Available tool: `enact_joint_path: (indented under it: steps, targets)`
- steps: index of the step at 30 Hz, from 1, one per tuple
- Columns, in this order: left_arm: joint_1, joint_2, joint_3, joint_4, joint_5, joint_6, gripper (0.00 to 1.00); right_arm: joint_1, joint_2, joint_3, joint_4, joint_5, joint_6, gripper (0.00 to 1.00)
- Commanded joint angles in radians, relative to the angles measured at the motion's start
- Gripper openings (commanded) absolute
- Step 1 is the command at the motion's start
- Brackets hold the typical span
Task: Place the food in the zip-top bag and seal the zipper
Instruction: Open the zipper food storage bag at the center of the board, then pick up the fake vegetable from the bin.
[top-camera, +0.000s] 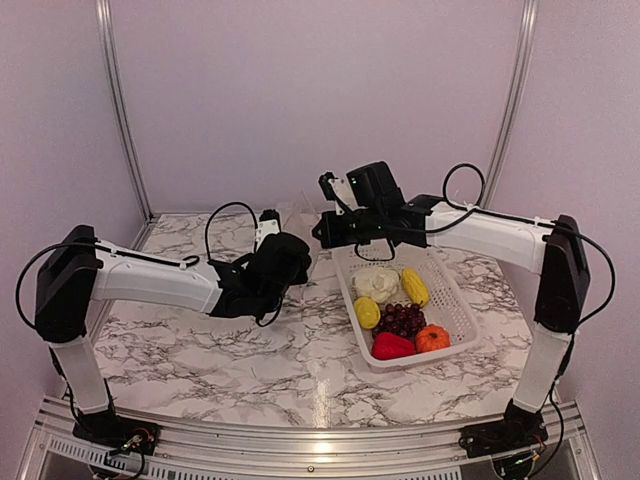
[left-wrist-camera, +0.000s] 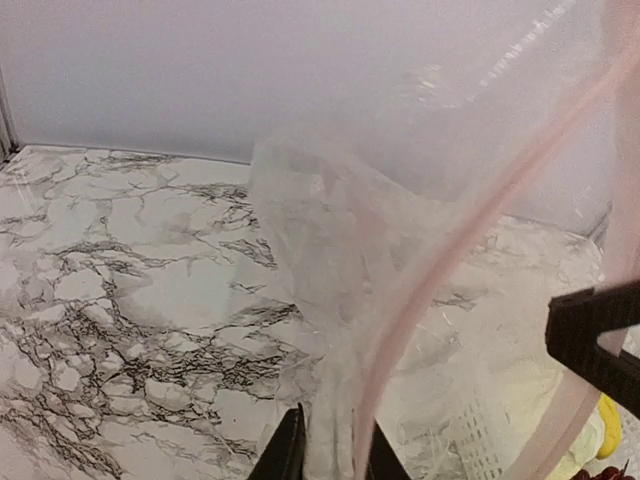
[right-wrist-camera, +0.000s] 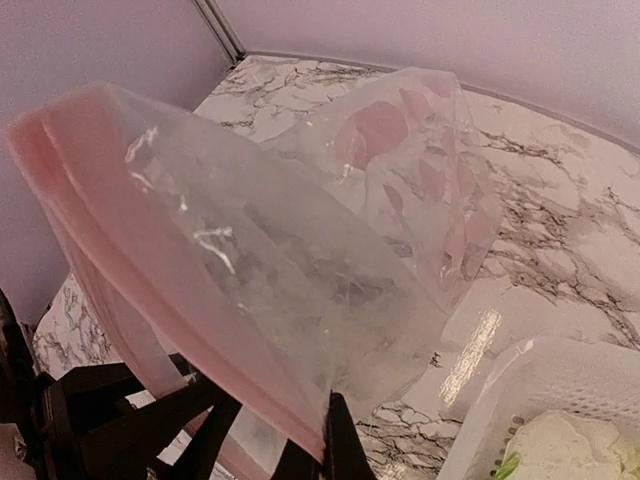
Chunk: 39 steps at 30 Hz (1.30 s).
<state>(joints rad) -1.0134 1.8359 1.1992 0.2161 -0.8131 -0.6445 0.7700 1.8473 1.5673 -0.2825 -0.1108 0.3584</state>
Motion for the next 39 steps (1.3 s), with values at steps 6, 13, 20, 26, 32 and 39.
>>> enact_joint_path:
  steps: [6,13,20,26,32,39]
  targets:
    - [0.064,-0.141,-0.089,-0.011,-0.126,0.083,0.0,-0.039,-0.059,-0.07,0.008,0.038,-0.044,0.0]
    - [0.062,-0.254,-0.143,-0.01,-0.155,0.091,0.0,-0.062,-0.042,-0.058,-0.004,0.046,-0.063,0.0]
    - [0.062,-0.268,-0.119,-0.052,-0.074,0.15,0.0,-0.062,-0.069,-0.047,0.05,-0.448,-0.216,0.17]
    - [0.062,-0.317,-0.096,-0.259,-0.064,0.181,0.0,-0.09,-0.206,-0.103,-0.023,-0.64,-0.41,0.49]
    - [0.063,-0.465,-0.122,-0.459,-0.091,0.289,0.0,-0.173,-0.308,-0.149,-0.297,-0.594,-0.792,0.56]
    - [0.062,-0.612,-0.023,-0.766,-0.083,0.432,0.0,-0.284,-0.336,-0.234,-0.436,-0.335,-1.078,0.55]
